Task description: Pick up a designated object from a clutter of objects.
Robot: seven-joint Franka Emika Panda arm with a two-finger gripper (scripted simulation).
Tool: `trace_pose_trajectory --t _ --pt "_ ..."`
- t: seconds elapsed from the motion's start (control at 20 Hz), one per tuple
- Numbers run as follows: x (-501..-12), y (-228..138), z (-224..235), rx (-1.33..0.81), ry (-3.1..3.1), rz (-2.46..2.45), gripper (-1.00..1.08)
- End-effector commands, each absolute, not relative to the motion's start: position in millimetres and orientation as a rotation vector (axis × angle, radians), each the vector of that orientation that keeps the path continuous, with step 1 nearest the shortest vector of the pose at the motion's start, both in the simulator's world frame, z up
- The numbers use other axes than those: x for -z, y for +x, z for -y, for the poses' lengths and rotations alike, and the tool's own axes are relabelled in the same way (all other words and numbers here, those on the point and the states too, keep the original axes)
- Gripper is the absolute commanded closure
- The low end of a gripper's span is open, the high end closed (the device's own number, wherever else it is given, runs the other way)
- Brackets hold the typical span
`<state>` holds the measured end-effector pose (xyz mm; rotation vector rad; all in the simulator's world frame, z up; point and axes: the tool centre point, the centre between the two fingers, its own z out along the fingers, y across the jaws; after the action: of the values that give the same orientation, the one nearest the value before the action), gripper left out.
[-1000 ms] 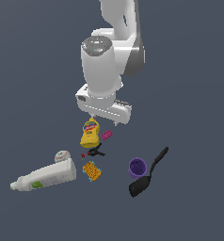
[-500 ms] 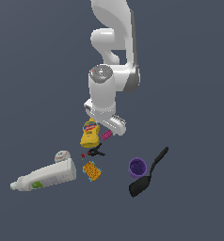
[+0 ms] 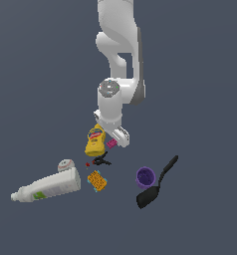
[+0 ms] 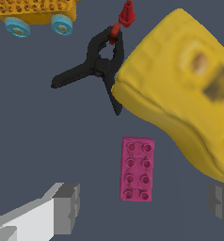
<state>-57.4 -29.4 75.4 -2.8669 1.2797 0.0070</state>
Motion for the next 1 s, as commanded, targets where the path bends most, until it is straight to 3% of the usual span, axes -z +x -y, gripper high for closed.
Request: trace_pose_trajectory --t 0.0,0.95 --pt "-68 -61 30 -0.003 -2.849 -1.321 -0.92" --pt "-28 -66 30 -0.001 -2.834 -1.355 -0.92"
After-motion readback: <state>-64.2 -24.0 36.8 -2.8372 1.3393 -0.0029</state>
